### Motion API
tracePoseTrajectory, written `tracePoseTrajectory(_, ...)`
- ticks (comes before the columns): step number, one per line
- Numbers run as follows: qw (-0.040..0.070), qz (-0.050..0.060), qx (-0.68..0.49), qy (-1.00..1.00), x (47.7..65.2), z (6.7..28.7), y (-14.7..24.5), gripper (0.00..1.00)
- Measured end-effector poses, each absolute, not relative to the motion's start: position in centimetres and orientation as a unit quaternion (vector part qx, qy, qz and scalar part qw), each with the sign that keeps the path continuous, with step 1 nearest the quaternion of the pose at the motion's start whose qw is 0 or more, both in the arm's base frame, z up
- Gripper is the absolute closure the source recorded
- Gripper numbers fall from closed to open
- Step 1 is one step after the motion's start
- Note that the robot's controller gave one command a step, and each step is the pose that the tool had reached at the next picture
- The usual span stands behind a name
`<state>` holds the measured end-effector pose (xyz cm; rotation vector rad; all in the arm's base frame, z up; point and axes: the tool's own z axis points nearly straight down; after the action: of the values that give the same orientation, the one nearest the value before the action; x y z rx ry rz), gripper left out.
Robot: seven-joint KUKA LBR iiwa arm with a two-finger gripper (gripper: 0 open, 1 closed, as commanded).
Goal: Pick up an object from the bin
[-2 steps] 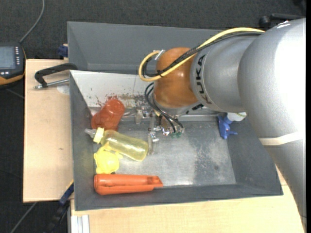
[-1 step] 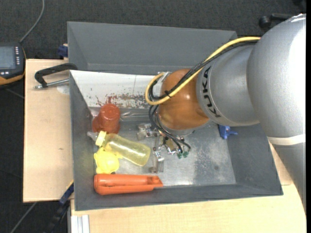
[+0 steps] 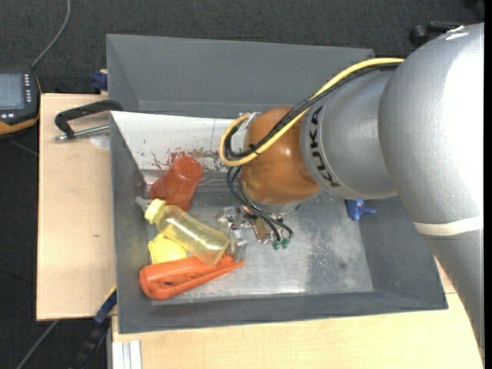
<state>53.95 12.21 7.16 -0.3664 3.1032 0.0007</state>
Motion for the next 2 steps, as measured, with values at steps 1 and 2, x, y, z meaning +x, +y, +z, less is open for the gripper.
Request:
tracePoseTrajectory(1,0.009,0.0,-0.116,0.993,54.5,7.2,12.4,1.0)
tracePoseTrajectory(2,0.012,-0.001,-0.17,0.985,53.9,7.3,13.6,1.0)
